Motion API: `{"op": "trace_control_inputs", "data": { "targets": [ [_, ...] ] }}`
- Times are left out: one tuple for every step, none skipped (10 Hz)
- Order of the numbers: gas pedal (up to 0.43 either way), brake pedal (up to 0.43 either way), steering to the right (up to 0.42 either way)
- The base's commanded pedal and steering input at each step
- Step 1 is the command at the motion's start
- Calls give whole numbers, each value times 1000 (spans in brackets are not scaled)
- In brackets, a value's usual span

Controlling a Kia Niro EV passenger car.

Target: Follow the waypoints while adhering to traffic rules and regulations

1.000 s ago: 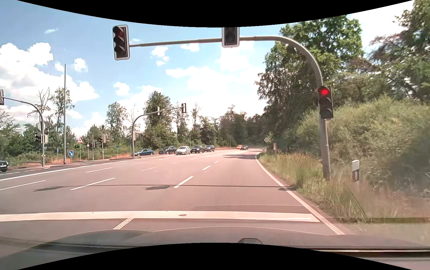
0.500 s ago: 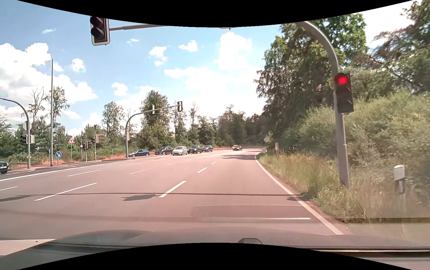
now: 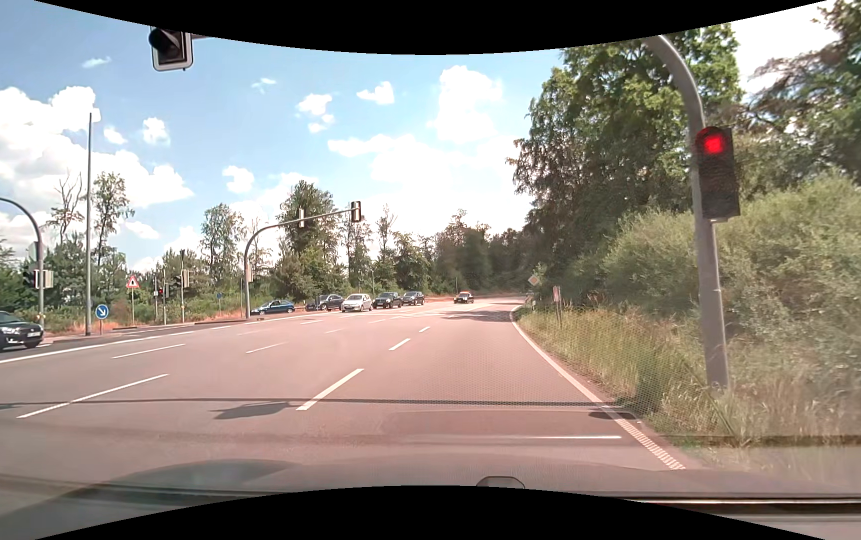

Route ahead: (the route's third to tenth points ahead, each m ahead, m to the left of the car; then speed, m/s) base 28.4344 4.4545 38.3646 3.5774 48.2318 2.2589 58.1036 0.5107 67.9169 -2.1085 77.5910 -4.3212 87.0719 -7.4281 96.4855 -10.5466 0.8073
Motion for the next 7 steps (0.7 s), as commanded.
{"op": "trace_control_inputs", "data": {
  "targets": [
    [0,268,13],
    [0,256,13],
    [0,250,13],
    [0,232,13],
    [0,220,12],
    [0,207,13],
    [0,195,13]
  ]
}}
